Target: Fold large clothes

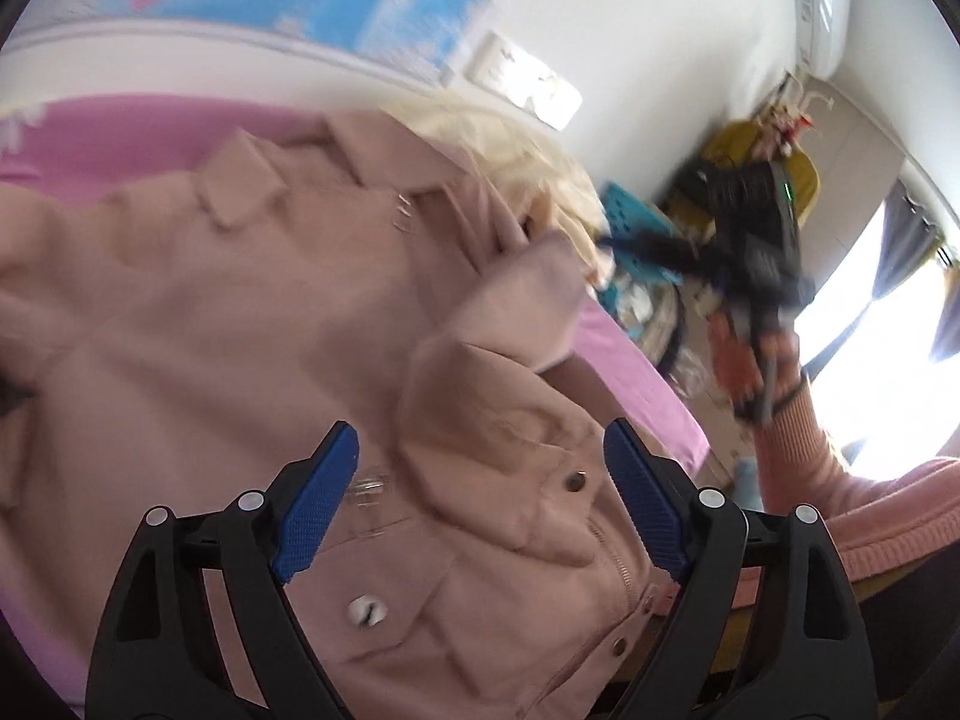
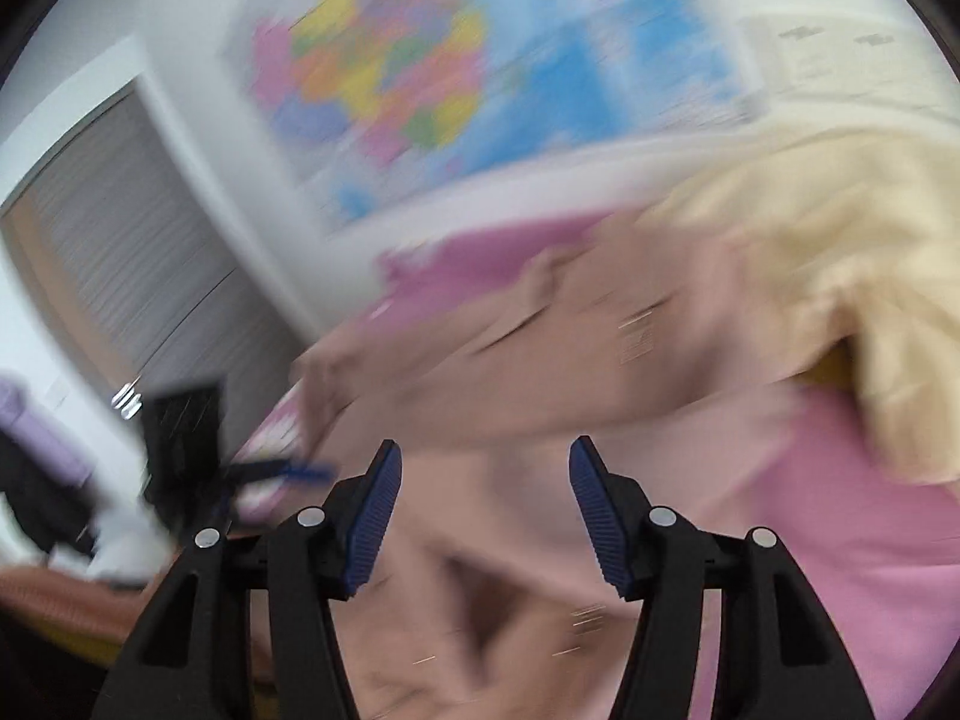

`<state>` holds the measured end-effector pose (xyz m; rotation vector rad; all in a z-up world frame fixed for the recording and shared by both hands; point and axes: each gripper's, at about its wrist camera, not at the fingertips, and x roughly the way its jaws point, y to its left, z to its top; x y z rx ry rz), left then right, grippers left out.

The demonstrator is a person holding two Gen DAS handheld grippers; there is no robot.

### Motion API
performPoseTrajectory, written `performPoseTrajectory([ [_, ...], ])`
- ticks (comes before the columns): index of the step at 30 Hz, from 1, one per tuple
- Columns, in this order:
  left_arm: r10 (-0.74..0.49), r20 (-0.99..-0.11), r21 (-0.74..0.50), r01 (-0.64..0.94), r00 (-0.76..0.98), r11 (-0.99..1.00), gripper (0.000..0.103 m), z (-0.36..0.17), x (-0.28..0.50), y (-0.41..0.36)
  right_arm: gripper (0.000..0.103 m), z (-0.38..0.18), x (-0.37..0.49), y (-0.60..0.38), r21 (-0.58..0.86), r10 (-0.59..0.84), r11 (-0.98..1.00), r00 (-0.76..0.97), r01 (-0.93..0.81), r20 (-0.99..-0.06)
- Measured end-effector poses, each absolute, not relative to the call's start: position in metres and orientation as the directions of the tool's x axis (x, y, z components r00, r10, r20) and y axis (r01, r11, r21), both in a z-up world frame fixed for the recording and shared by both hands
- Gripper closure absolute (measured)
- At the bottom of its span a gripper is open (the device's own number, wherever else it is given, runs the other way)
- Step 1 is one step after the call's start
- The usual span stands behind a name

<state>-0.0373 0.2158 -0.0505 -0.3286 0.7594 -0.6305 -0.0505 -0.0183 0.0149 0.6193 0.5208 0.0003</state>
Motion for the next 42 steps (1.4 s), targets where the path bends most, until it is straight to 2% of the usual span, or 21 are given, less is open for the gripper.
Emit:
performPoseTrajectory([
  [5,-0.584,-0.661,-0.420,0.414,0.470,0.808,0.021,-0.071,-0.009,0.166,0.045,-0.007,-0.029,-0.075,0.489,0.014,0.796,0.795,0.358,-0.606],
  [7,-0.568,-0.691,-0.403,0.413,0.448,0.817,0.038,-0.079,-0.004,0.155,0.045,-0.023,-0.016,-0.090,0.522,0.052,0.764,0.771,0.379,-0.635],
  [9,-0.542,-0.719,-0.376,0.412,0.436,0.830,0.074,-0.084,-0.003,0.150,0.045,-0.042,-0.004,-0.099,0.549,0.099,0.738,0.742,0.392,-0.663],
  [10,-0.539,-0.720,-0.372,0.412,0.437,0.832,0.084,-0.084,-0.004,0.151,0.046,-0.052,0.003,-0.103,0.553,0.113,0.730,0.728,0.401,-0.677],
  [11,-0.538,-0.714,-0.372,0.407,0.449,0.834,0.096,-0.081,-0.006,0.156,0.064,-0.056,0.005,-0.105,0.562,0.128,0.726,0.725,0.397,-0.677],
  [13,-0.520,-0.700,-0.355,0.393,0.489,0.848,0.097,-0.071,-0.011,0.169,0.099,-0.058,0.012,-0.107,0.602,0.181,0.721,0.745,0.343,-0.642],
  [17,-0.434,-0.668,-0.294,0.321,0.605,0.900,0.097,-0.041,-0.019,0.214,0.101,-0.024,-0.008,-0.112,0.562,0.086,0.759,0.804,0.329,-0.588],
  [20,-0.282,-0.677,-0.194,0.205,0.680,0.959,0.097,-0.028,-0.012,0.244,0.102,-0.001,-0.022,-0.124,0.557,0.019,0.756,0.840,0.343,-0.543],
  [22,-0.225,-0.682,-0.162,0.156,0.695,0.974,0.091,-0.025,-0.004,0.258,0.103,0.005,-0.026,-0.131,0.536,-0.032,0.758,0.841,0.373,-0.540],
  [23,-0.199,-0.691,-0.141,0.140,0.694,0.980,0.082,-0.025,0.001,0.263,0.103,0.004,-0.025,-0.134,0.524,-0.046,0.757,0.832,0.391,-0.553],
  [24,-0.209,-0.700,-0.148,0.148,0.683,0.978,0.061,-0.027,0.005,0.266,0.103,0.001,-0.022,-0.137,0.519,-0.052,0.752,0.823,0.405,-0.566],
  [26,-0.252,-0.699,-0.186,0.171,0.669,0.968,0.039,-0.031,0.006,0.271,0.099,-0.009,-0.017,-0.139,0.518,-0.035,0.747,0.802,0.417,-0.596],
  [27,-0.268,-0.701,-0.190,0.189,0.661,0.963,0.036,-0.033,0.004,0.270,0.099,-0.014,-0.015,-0.135,0.531,0.006,0.754,0.804,0.387,-0.594],
  [28,-0.270,-0.705,-0.181,0.202,0.656,0.963,0.036,-0.035,0.001,0.268,0.093,-0.017,-0.014,-0.129,0.532,0.034,0.767,0.805,0.358,-0.592],
  [29,-0.270,-0.711,-0.176,0.208,0.649,0.962,0.032,-0.038,0.001,0.266,0.066,-0.019,-0.013,-0.119,0.512,0.043,0.788,0.798,0.342,-0.601],
  [31,-0.284,-0.722,-0.185,0.220,0.631,0.958,0.028,-0.042,0.004,0.263,0.034,-0.021,-0.009,-0.101,0.454,0.013,0.822,0.787,0.343,-0.617],
  [37,-0.280,-0.789,-0.174,0.237,0.547,0.956,0.029,-0.078,0.016,0.234,0.027,-0.065,0.004,-0.076,0.489,0.104,0.811,0.744,0.321,-0.660],
  [38,-0.275,-0.799,-0.171,0.236,0.535,0.957,0.039,-0.083,0.020,0.232,0.046,-0.077,0.011,-0.075,0.505,0.128,0.800,0.730,0.324,-0.671],
  [40,-0.269,-0.817,-0.172,0.231,0.510,0.958,0.077,-0.090,0.029,0.229,0.097,-0.086,0.016,-0.077,0.535,0.175,0.787,0.722,0.306,-0.670],
  [41,-0.284,-0.817,-0.188,0.234,0.501,0.954,0.099,-0.090,0.032,0.230,0.098,-0.083,0.012,-0.083,0.531,0.147,0.782,0.732,0.326,-0.665],
  [42,-0.293,-0.810,-0.198,0.234,0.508,0.952,0.101,-0.087,0.033,0.233,0.098,-0.080,0.007,-0.087,0.524,0.123,0.781,0.738,0.341,-0.664],
])
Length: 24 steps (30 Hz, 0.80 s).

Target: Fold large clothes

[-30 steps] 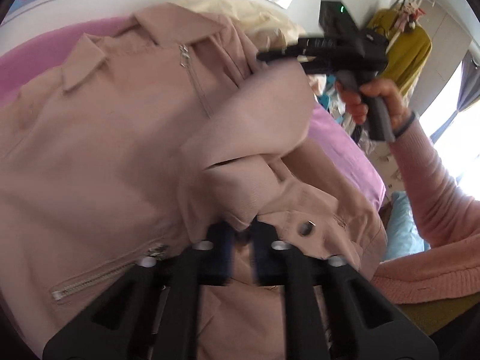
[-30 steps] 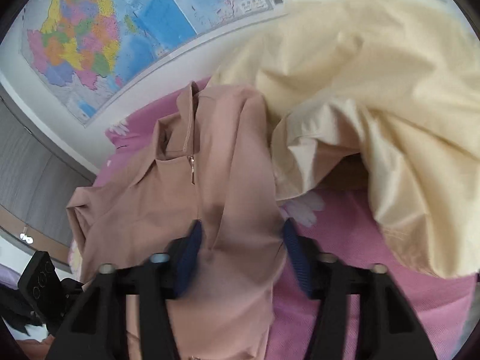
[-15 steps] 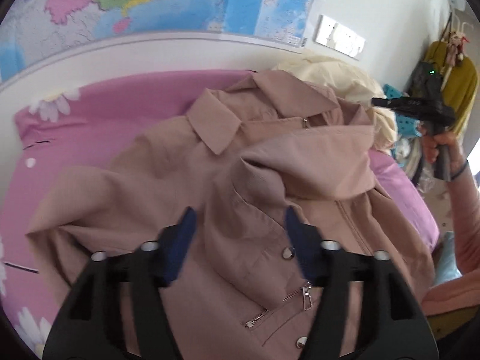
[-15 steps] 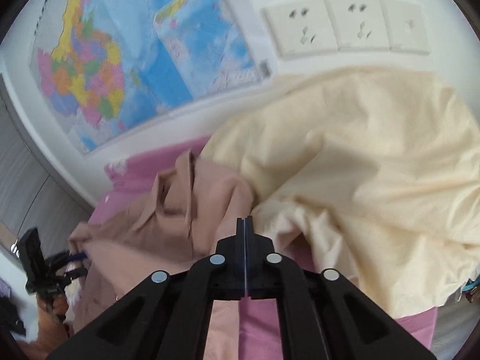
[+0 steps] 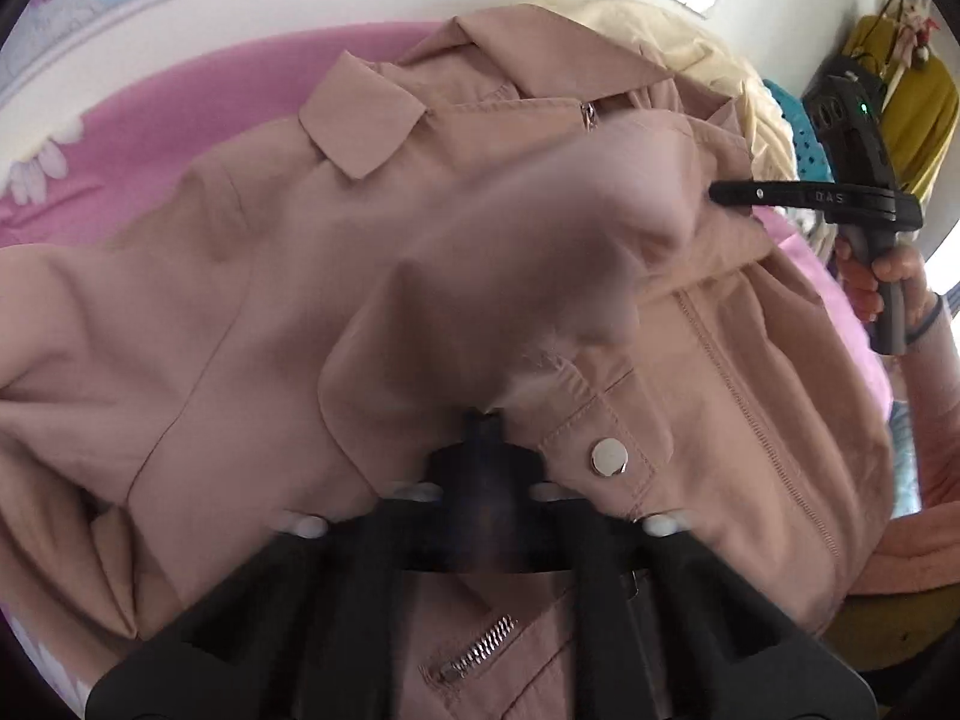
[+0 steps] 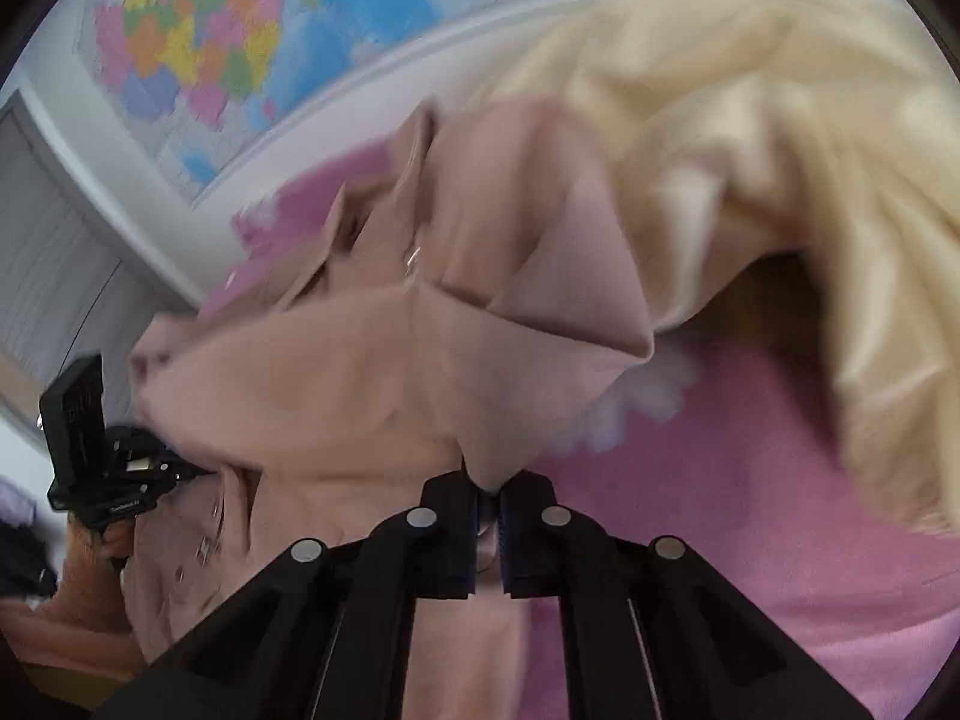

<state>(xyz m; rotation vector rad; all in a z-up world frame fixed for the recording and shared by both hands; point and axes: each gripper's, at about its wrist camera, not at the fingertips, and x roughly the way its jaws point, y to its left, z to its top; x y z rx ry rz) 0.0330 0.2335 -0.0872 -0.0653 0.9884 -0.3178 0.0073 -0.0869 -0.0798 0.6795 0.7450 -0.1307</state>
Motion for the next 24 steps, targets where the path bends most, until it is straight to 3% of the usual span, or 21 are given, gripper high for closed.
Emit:
performPoseTrajectory([
  [5,-0.254,-0.773,-0.155,0.216,0.581,0.964,0.099,-0.060,0.034,0.254,0.101,-0.063,-0.029,-0.123,0.542,0.044,0.728,0.761,0.420,-0.648],
  [9,-0.286,-0.745,-0.229,0.171,0.602,0.958,0.053,-0.054,0.034,0.280,0.100,-0.081,-0.032,-0.132,0.532,0.023,0.695,0.724,0.484,-0.689],
  [11,-0.342,-0.736,-0.273,0.206,0.584,0.940,0.048,-0.055,0.028,0.279,0.100,-0.086,-0.032,-0.126,0.521,0.020,0.705,0.721,0.481,-0.693],
  [15,-0.371,-0.758,-0.251,0.286,0.537,0.925,0.024,-0.067,0.012,0.251,0.093,-0.079,-0.041,-0.117,0.521,-0.011,0.713,0.750,0.470,-0.661],
  [18,-0.314,-0.797,-0.174,0.301,0.517,0.938,0.017,-0.081,0.014,0.230,0.079,-0.069,-0.045,-0.107,0.509,-0.029,0.733,0.769,0.451,-0.639],
  [20,-0.302,-0.821,-0.177,0.287,0.485,0.941,0.021,-0.092,0.024,0.225,0.077,-0.066,-0.044,-0.100,0.509,-0.029,0.744,0.781,0.434,-0.624],
  [22,-0.302,-0.826,-0.190,0.269,0.476,0.944,0.049,-0.098,0.037,0.227,0.077,-0.064,-0.043,-0.096,0.505,-0.026,0.751,0.782,0.426,-0.622],
  [23,-0.302,-0.827,-0.199,0.255,0.475,0.946,0.091,-0.098,0.042,0.231,0.077,-0.063,-0.043,-0.093,0.500,-0.027,0.756,0.784,0.422,-0.620],
  [24,-0.317,-0.823,-0.224,0.243,0.471,0.944,0.100,-0.095,0.047,0.237,0.077,-0.063,-0.041,-0.092,0.501,-0.024,0.759,0.786,0.416,-0.618],
])
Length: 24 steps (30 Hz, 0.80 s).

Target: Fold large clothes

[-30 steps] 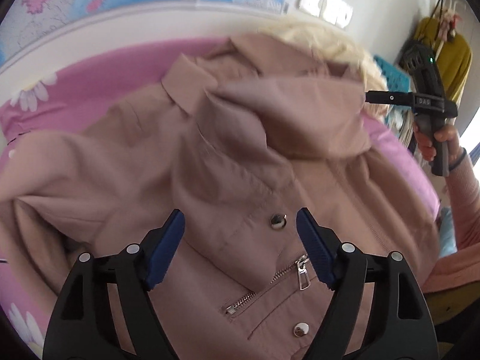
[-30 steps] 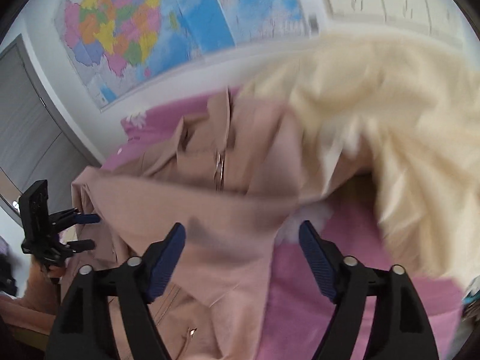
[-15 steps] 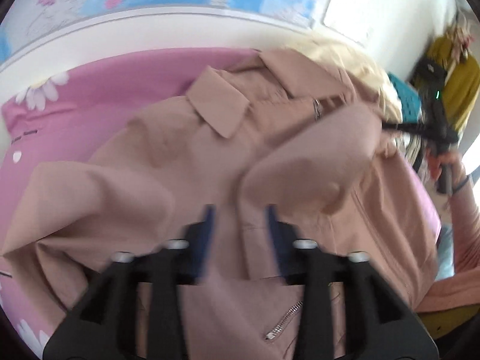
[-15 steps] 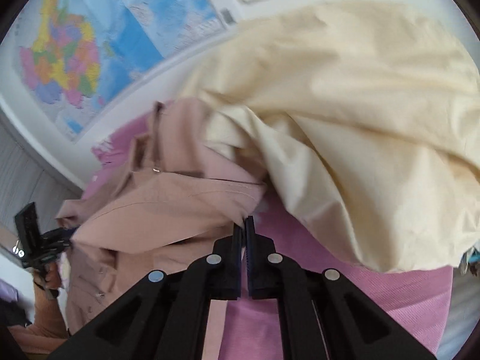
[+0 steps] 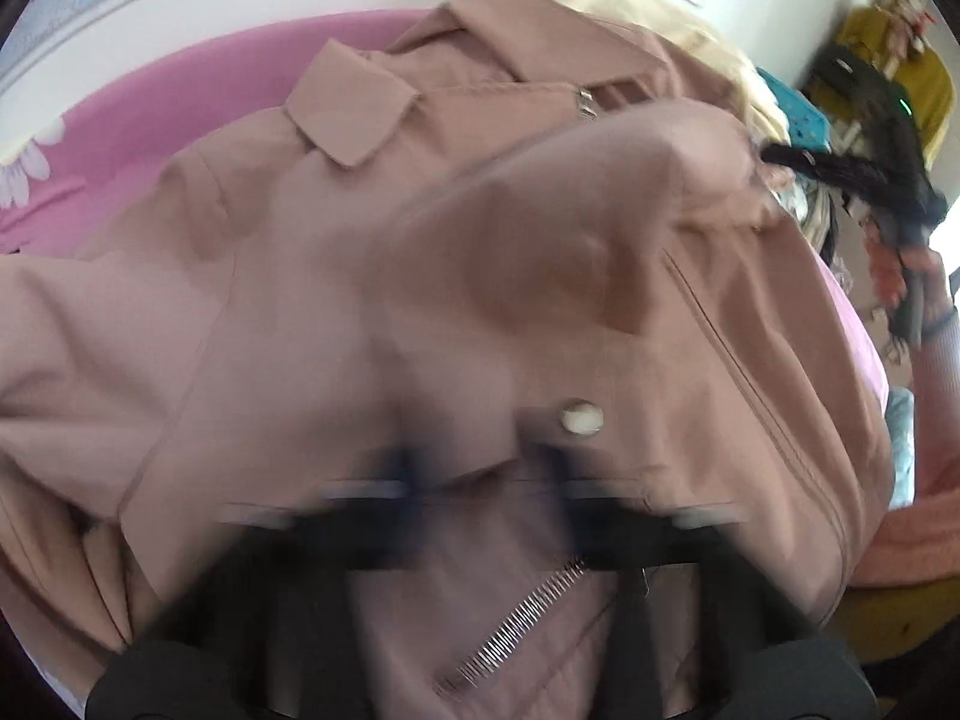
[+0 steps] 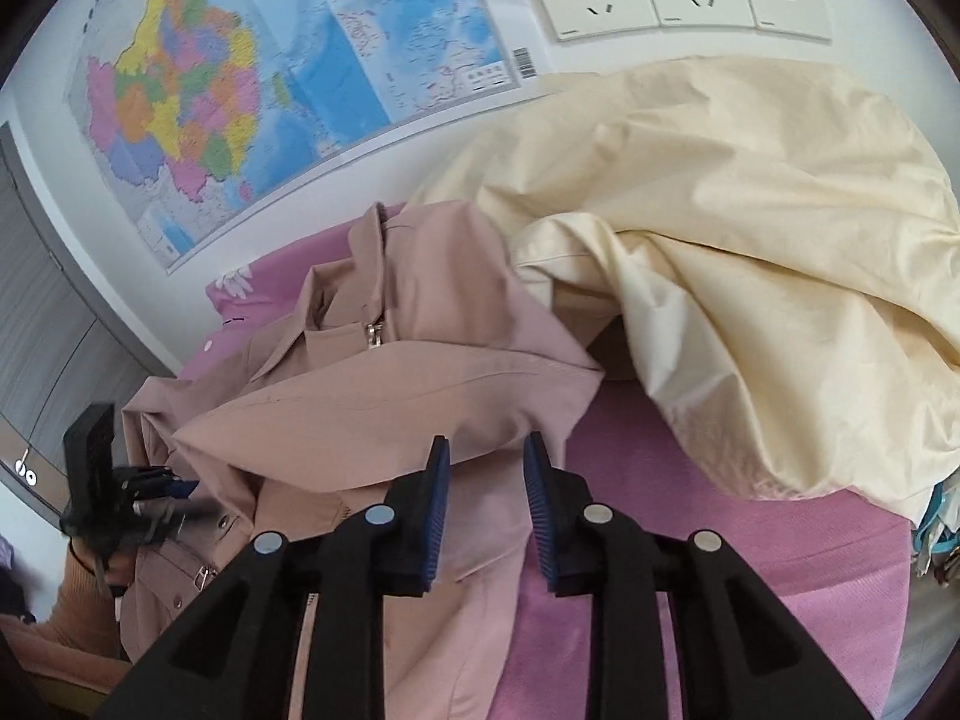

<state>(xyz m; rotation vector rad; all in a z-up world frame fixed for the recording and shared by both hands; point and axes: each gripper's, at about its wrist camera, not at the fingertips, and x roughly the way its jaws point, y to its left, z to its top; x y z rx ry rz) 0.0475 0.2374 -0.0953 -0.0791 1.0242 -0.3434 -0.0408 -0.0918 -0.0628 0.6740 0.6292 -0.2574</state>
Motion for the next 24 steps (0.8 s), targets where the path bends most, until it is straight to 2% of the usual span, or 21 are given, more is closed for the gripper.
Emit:
performPoseTrajectory([
  [5,-0.217,-0.770,-0.148,0.163,0.601,0.975,0.100,-0.048,0.051,0.278,0.077,-0.052,-0.042,-0.080,0.456,-0.058,0.791,0.792,0.408,-0.608],
  [7,-0.141,-0.773,-0.123,0.071,0.619,0.990,0.094,-0.033,0.056,0.302,0.077,-0.046,-0.043,-0.076,0.435,-0.074,0.807,0.799,0.399,-0.596],
  [9,-0.081,-0.791,-0.101,0.001,0.606,0.995,0.075,-0.030,0.058,0.321,0.077,-0.038,-0.039,-0.068,0.412,-0.072,0.832,0.810,0.370,-0.582],
  [11,-0.065,-0.803,-0.114,-0.045,0.593,0.993,0.073,-0.031,0.061,0.332,0.071,-0.035,-0.030,-0.059,0.387,-0.068,0.854,0.811,0.348,-0.580],
  [12,-0.071,-0.799,-0.123,-0.047,0.597,0.991,0.067,-0.032,0.059,0.334,0.068,-0.036,-0.022,-0.054,0.368,-0.063,0.867,0.806,0.336,-0.588],
  [13,-0.087,-0.799,-0.139,-0.041,0.595,0.989,0.057,-0.032,0.058,0.335,0.067,-0.038,-0.014,-0.050,0.357,-0.056,0.875,0.800,0.328,-0.598],
  [14,-0.120,-0.800,-0.170,-0.030,0.588,0.985,0.038,-0.035,0.055,0.332,0.066,-0.042,-0.006,-0.047,0.346,-0.047,0.882,0.790,0.320,-0.611],
  [15,-0.149,-0.793,-0.187,-0.005,0.590,0.982,0.033,-0.036,0.052,0.327,0.066,-0.045,-0.002,-0.044,0.340,-0.041,0.886,0.784,0.315,-0.620],
  [17,-0.166,-0.790,-0.163,0.059,0.590,0.985,0.030,-0.043,0.047,0.307,0.056,-0.054,0.013,-0.040,0.323,-0.028,0.896,0.765,0.305,-0.643],
  [19,-0.161,-0.803,-0.134,0.089,0.573,0.987,0.030,-0.051,0.047,0.292,0.057,-0.066,0.027,-0.034,0.241,-0.070,0.915,0.716,0.324,-0.694],
  [21,-0.161,-0.813,-0.121,0.107,0.559,0.987,0.030,-0.057,0.052,0.281,0.061,-0.084,0.036,-0.035,0.179,-0.107,0.918,0.655,0.355,-0.748],
  [23,-0.147,-0.823,-0.099,0.117,0.548,0.988,0.032,-0.066,0.057,0.270,0.076,-0.100,0.035,-0.050,0.220,-0.090,0.887,0.620,0.406,-0.780],
  [24,-0.143,-0.826,-0.091,0.121,0.546,0.988,0.032,-0.068,0.059,0.267,0.080,-0.104,0.032,-0.058,0.244,-0.086,0.868,0.614,0.433,-0.784],
])
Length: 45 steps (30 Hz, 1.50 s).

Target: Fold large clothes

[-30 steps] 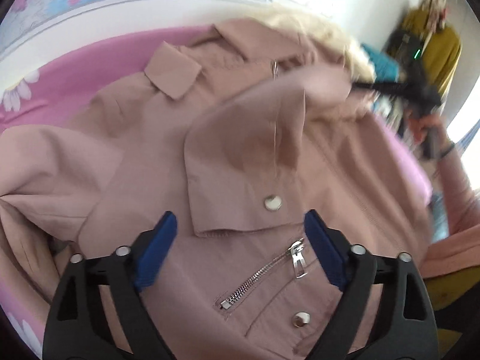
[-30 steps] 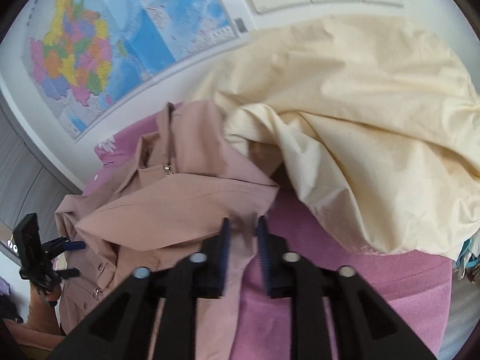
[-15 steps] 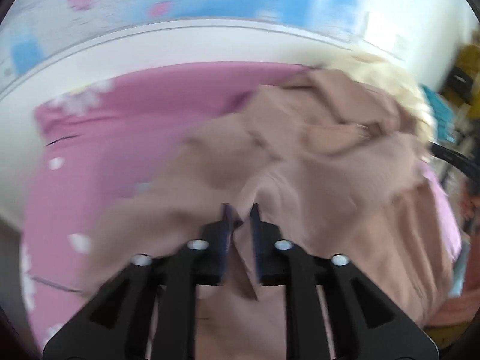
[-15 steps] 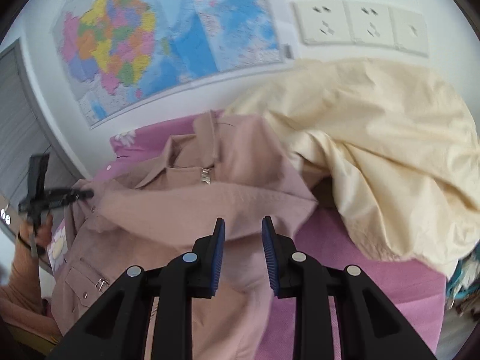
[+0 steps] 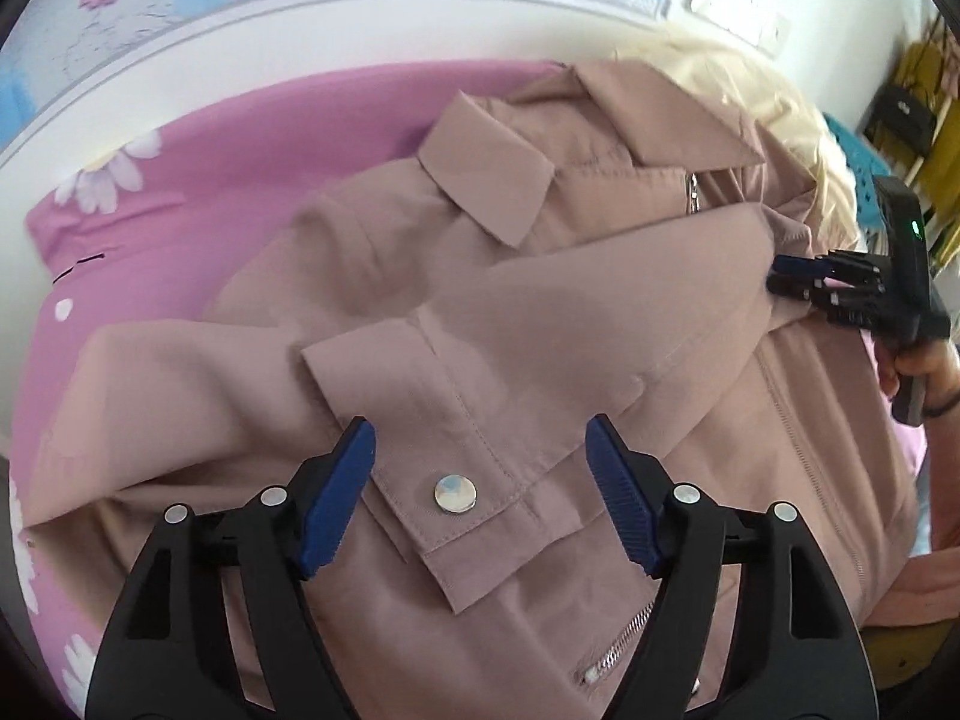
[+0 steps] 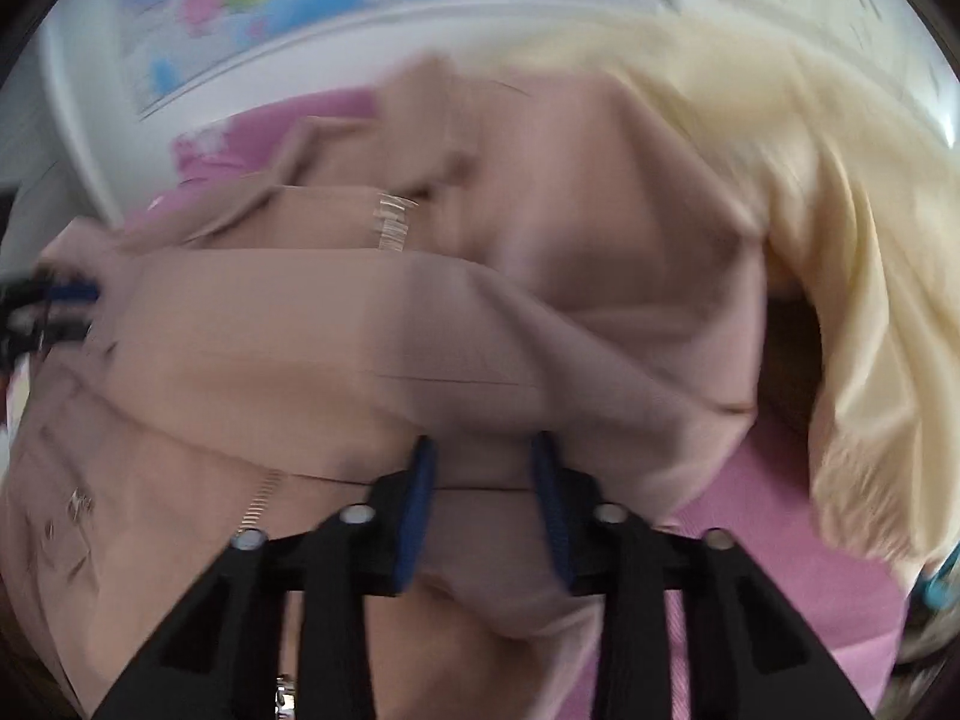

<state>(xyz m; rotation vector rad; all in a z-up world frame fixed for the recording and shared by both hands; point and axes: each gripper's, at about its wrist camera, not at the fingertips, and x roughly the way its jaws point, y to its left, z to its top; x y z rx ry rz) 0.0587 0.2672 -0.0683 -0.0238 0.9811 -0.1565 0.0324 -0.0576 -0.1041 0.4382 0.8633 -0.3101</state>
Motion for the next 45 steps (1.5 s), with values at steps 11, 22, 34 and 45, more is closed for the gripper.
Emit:
performPoseTrajectory([
  [11,-0.182,-0.790,-0.129,0.132,0.585,0.983,0.032,-0.069,0.065,0.272,0.069,-0.032,0.034,-0.018,0.371,0.060,0.901,0.782,0.225,-0.620],
  [22,-0.044,-0.659,-0.107,-0.035,0.751,0.994,0.022,-0.014,-0.008,0.346,0.069,-0.086,0.122,0.011,0.268,0.064,0.940,0.664,0.210,-0.745],
  [34,-0.019,-0.720,-0.236,-0.219,0.694,0.947,0.020,-0.063,-0.054,0.421,0.059,-0.041,0.158,0.080,0.272,0.192,0.962,0.691,0.007,-0.697],
  [45,-0.071,-0.778,-0.242,-0.193,0.624,0.951,0.095,-0.102,-0.057,0.408,0.054,-0.068,0.150,0.082,0.273,0.178,0.961,0.641,0.051,-0.746],
])
